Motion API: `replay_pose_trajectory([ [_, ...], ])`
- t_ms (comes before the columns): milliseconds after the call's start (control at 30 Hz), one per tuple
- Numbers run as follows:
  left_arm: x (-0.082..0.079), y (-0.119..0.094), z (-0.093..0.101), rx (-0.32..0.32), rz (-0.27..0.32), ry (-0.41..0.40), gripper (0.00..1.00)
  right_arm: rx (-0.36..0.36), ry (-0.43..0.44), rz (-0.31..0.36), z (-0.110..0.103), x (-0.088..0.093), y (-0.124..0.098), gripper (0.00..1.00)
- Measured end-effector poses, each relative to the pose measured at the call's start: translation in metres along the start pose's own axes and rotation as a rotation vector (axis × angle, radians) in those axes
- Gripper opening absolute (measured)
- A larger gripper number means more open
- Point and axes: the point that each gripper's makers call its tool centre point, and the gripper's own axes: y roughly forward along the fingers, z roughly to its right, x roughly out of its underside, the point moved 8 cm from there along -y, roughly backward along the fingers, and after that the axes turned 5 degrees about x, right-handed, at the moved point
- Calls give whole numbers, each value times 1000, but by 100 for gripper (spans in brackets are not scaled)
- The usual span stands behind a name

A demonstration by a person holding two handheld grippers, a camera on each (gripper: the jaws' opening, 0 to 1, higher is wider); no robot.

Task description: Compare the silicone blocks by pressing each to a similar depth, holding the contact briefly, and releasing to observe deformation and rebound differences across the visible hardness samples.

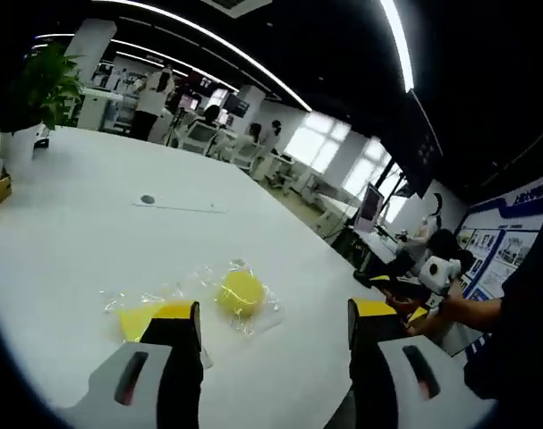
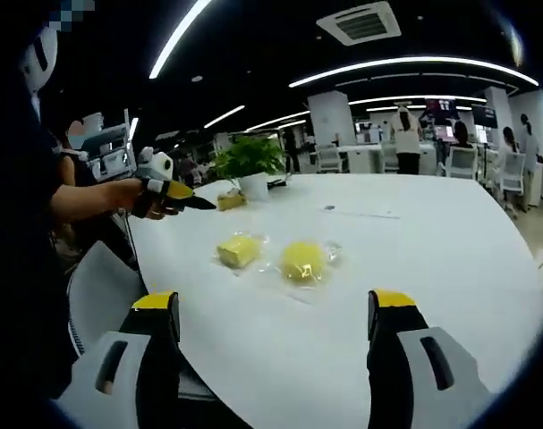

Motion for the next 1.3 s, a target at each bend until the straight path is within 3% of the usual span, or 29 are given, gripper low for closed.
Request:
replay_pose_trajectory([
  [133, -3, 31, -3, 12, -61, -7, 65, 33, 67, -13, 5, 8, -4, 81],
  [333, -10, 71, -17, -4, -125, 6, 64, 124, 96, -131, 20, 24, -13, 80],
  [433, -5, 87, -27, -14, -170, -29, 63, 131, 97, -136, 21, 24, -18, 81],
  [600, 1, 108, -48, -42, -187, -99, 60, 134, 108, -123, 22, 22, -25, 80],
  [667, 3, 115, -55, -67, -184, -144, 59, 132, 106, -112, 22, 19, -25, 79],
  [1033, 17, 127, -75, -178, -235, -166, 57, 135, 98, -80, 25, 6, -20, 77],
  [1167, 16, 128, -83, -205, -204, -213, 54, 132, 94, -68, 26, 4, -18, 77],
  [1300, 19, 135, -94, -224, -218, -264, 51, 141, 96, -63, 27, 4, -16, 74],
])
